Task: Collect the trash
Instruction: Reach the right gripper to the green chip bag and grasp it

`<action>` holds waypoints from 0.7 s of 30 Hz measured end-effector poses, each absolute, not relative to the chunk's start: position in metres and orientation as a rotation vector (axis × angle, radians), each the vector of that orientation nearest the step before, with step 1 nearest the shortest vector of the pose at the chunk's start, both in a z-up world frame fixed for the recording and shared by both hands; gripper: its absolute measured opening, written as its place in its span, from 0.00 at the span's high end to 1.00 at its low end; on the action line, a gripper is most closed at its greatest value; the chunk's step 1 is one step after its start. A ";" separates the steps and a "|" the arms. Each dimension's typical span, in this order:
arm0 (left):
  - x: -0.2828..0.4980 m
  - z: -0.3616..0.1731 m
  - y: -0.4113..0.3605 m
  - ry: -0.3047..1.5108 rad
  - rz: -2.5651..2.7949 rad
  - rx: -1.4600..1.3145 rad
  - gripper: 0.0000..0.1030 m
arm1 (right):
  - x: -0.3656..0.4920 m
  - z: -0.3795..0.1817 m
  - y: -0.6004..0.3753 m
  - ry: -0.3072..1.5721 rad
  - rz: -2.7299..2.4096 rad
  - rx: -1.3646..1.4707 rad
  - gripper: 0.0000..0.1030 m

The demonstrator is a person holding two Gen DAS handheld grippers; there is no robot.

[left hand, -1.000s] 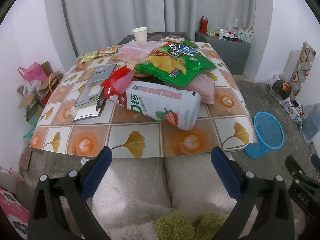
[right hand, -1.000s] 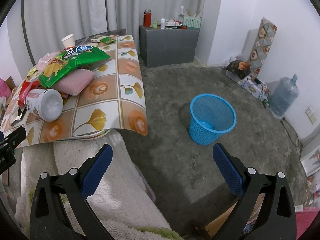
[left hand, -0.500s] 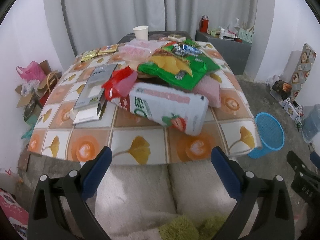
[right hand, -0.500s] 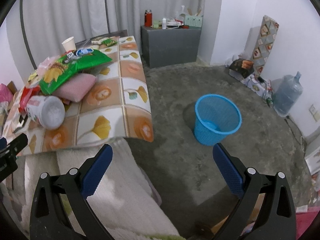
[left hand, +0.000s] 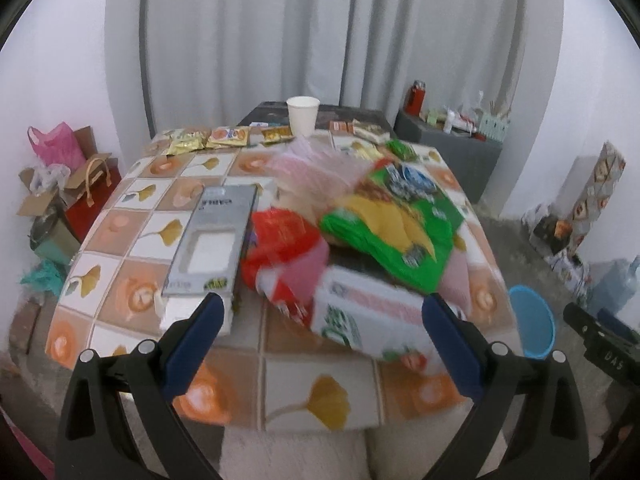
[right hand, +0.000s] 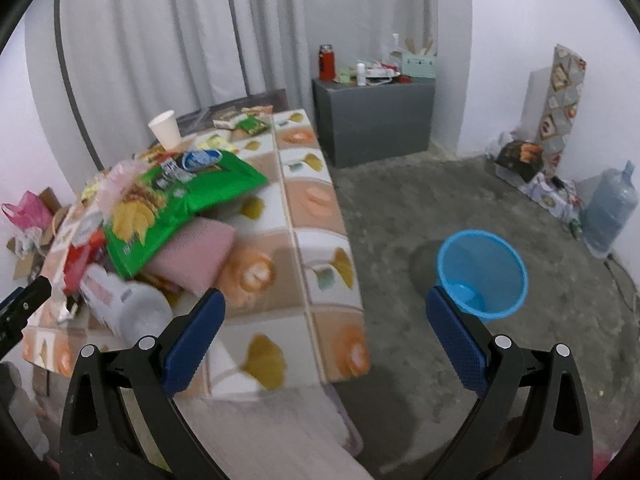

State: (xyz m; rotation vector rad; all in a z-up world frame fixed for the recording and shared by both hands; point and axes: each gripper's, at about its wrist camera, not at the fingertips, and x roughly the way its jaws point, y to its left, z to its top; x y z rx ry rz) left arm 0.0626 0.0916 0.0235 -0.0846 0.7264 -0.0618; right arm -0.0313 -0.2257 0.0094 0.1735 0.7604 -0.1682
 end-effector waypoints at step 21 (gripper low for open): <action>0.120 0.041 0.138 0.654 -0.282 -0.178 0.06 | 0.073 0.002 -0.228 0.918 0.129 0.422 0.17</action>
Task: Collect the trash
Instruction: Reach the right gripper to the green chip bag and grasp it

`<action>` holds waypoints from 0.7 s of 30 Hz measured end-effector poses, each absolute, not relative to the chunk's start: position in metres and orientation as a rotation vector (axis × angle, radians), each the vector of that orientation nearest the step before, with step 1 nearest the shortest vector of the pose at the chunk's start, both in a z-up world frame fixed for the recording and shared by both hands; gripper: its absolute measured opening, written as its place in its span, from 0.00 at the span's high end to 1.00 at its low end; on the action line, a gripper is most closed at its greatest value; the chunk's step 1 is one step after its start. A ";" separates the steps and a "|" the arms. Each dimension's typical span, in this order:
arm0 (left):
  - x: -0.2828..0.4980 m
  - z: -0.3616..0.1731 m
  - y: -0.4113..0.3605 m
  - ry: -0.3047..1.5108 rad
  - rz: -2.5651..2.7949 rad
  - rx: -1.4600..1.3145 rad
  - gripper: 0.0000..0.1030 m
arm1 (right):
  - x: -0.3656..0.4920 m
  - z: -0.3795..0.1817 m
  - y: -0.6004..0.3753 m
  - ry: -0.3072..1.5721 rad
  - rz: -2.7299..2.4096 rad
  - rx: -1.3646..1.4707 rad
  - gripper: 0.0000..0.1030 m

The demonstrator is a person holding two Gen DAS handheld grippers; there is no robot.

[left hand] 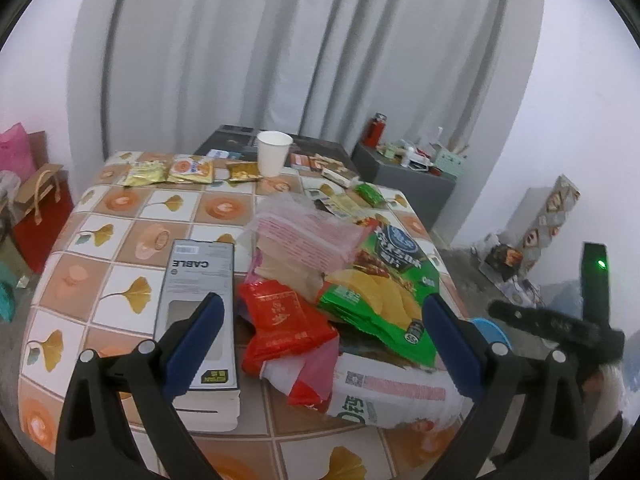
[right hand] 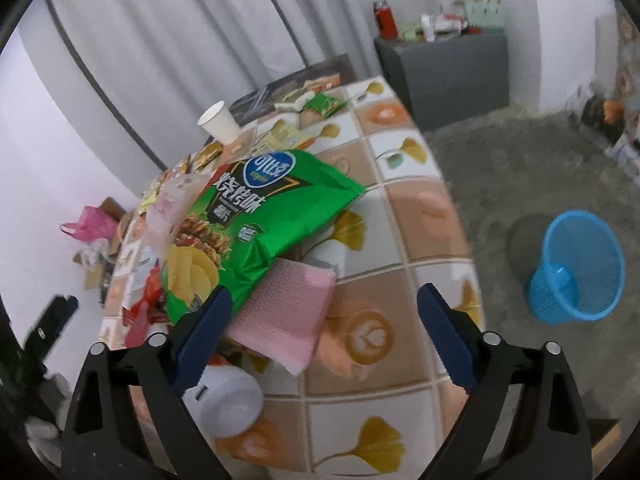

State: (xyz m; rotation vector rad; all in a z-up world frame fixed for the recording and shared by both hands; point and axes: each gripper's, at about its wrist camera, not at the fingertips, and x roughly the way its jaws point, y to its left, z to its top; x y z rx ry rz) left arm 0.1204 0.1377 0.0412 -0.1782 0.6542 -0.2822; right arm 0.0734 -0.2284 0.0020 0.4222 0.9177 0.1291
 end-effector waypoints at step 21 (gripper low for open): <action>0.227 0.028 0.143 0.823 -0.307 -0.377 0.17 | 0.128 -0.037 -0.255 1.056 0.286 0.786 0.29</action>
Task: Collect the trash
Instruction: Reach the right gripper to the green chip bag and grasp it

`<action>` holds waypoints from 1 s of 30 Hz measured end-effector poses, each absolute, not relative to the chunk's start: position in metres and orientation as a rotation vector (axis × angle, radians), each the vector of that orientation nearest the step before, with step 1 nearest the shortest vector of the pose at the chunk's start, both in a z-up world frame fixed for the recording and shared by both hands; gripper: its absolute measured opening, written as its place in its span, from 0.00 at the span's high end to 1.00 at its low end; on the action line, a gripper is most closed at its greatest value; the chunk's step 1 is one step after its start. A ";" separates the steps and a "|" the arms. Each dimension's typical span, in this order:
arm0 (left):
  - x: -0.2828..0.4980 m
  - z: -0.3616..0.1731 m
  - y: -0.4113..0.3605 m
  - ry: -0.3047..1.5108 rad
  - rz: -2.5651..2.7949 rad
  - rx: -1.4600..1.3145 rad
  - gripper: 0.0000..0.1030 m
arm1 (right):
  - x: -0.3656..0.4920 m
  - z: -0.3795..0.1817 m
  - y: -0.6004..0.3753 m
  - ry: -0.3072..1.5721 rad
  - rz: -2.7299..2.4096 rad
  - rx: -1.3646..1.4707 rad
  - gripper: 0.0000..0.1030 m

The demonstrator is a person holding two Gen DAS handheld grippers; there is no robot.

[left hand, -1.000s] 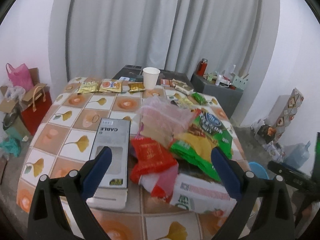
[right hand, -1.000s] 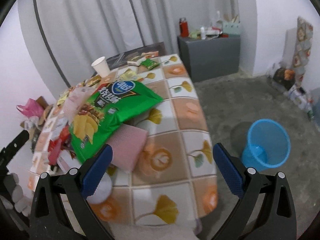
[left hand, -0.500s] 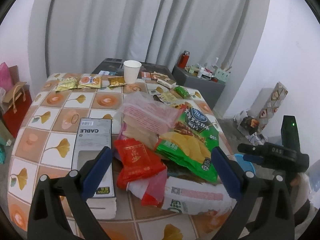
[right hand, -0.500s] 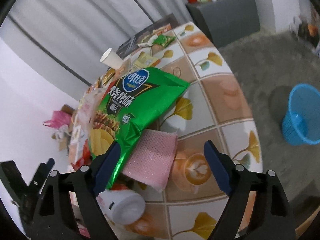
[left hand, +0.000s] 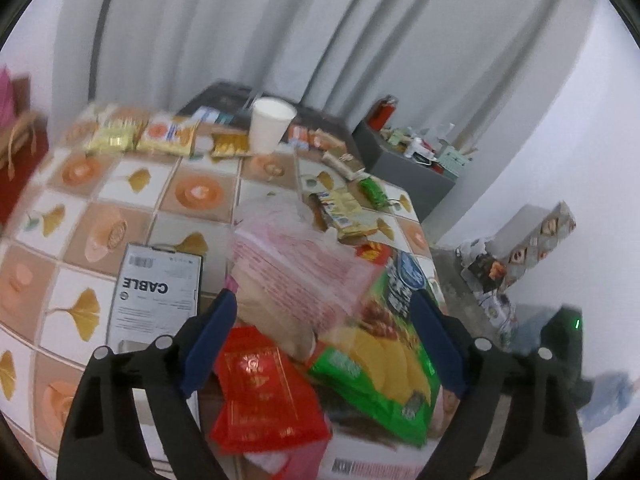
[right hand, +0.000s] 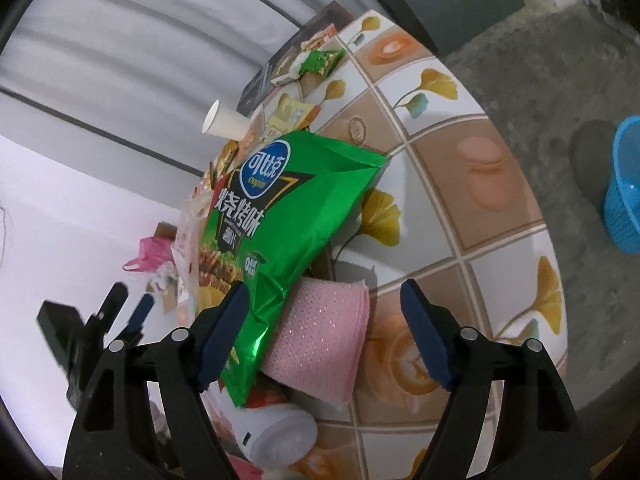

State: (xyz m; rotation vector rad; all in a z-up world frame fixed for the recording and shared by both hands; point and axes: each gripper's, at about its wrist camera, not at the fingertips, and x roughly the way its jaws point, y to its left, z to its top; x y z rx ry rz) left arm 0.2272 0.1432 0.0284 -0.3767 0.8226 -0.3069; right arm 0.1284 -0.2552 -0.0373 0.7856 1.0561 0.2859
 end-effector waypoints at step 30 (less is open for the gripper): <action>0.284 -0.014 0.166 0.999 -0.217 -0.606 0.71 | 0.175 -0.070 -0.261 1.133 0.412 1.002 0.60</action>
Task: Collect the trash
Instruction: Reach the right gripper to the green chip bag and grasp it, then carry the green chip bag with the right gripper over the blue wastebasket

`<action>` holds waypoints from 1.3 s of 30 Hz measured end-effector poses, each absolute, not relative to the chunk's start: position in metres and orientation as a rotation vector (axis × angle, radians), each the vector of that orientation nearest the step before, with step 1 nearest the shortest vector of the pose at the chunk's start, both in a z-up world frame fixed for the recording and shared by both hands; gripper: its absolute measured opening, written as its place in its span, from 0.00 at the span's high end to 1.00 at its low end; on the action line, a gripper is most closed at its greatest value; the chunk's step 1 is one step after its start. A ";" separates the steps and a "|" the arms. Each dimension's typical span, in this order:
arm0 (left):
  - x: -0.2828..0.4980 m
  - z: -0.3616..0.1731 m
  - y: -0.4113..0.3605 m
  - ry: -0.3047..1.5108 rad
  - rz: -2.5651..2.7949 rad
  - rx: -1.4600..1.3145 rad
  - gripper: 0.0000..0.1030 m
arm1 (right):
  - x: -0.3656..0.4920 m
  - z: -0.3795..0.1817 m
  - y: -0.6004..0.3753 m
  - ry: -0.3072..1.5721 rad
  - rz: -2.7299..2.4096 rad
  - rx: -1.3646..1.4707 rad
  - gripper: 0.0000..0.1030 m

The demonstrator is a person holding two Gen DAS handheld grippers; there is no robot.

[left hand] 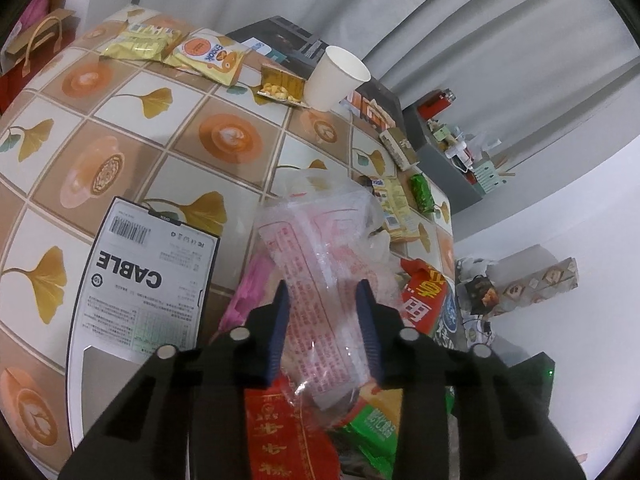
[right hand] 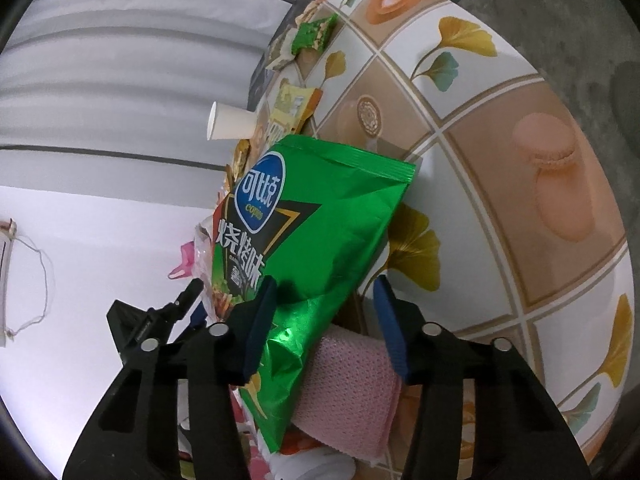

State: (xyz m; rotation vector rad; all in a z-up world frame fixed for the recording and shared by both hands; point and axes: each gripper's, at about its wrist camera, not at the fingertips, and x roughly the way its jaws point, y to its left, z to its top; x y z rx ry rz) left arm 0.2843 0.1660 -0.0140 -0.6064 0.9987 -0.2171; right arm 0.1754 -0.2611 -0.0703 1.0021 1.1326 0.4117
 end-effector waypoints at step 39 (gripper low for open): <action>0.269 -0.002 0.168 0.918 -0.288 -0.585 0.86 | 0.176 -0.089 -0.269 1.091 0.507 1.260 0.63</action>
